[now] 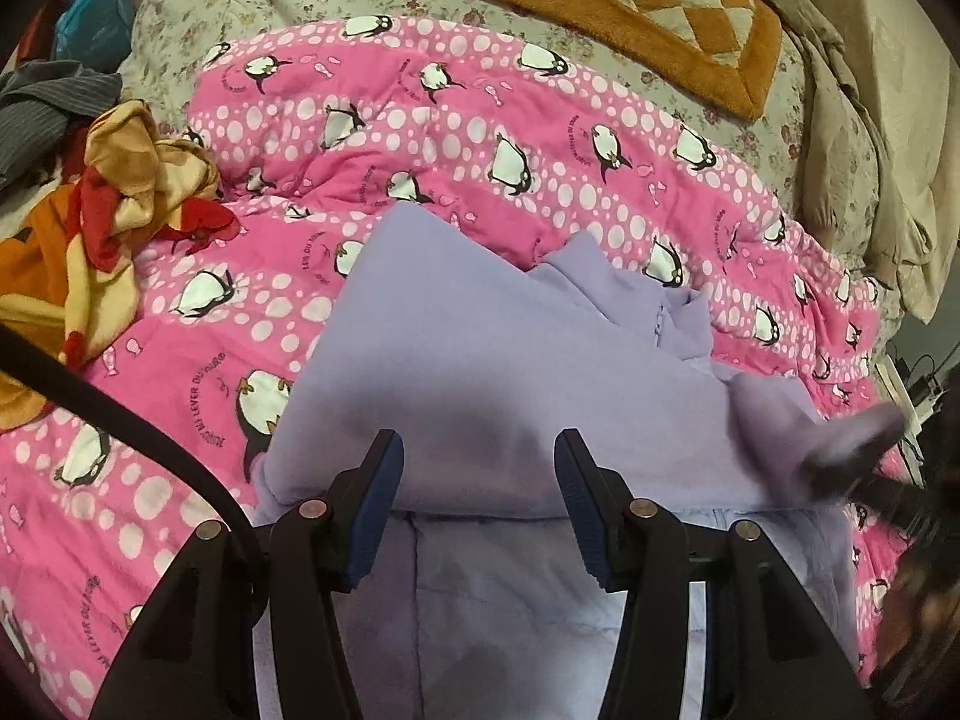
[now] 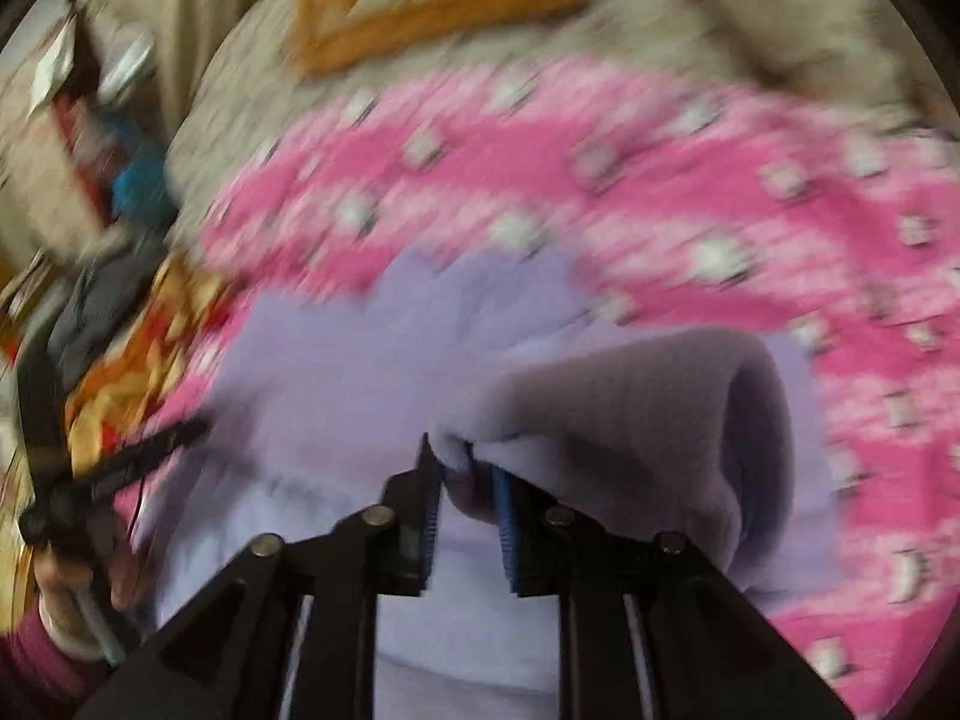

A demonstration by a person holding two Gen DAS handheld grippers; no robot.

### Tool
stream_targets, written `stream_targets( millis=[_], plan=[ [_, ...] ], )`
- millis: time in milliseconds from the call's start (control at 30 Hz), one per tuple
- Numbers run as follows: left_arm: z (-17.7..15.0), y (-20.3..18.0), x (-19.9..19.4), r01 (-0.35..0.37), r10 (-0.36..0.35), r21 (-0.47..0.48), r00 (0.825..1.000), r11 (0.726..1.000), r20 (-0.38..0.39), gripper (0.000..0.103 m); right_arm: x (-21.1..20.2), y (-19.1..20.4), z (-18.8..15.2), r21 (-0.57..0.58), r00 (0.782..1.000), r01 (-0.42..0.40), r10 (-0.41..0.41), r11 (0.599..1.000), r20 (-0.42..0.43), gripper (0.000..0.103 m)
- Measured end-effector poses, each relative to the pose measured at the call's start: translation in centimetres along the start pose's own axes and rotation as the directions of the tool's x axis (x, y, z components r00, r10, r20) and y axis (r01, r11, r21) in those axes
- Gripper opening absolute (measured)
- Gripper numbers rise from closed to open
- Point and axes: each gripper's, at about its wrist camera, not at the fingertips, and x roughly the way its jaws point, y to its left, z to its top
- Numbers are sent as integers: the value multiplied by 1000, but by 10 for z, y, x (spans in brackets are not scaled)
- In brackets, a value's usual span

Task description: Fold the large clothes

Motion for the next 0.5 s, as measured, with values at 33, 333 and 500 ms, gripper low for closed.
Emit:
stream_targets(
  millis=[33, 333, 500],
  plan=[
    [0, 0, 0, 10, -10, -1, 1000, 1000, -7, 23, 11, 7, -7, -3, 999, -14, 14, 1000, -44, 37],
    [1, -4, -5, 44, -45, -12, 999, 999, -9, 23, -37, -25, -45, 68, 1000, -12, 11, 998, 16, 69],
    [-1, -4, -6, 38, -38, -2, 999, 999, -10, 23, -20, -56, -25, 146, 997, 70, -64, 987, -44, 69]
  ],
)
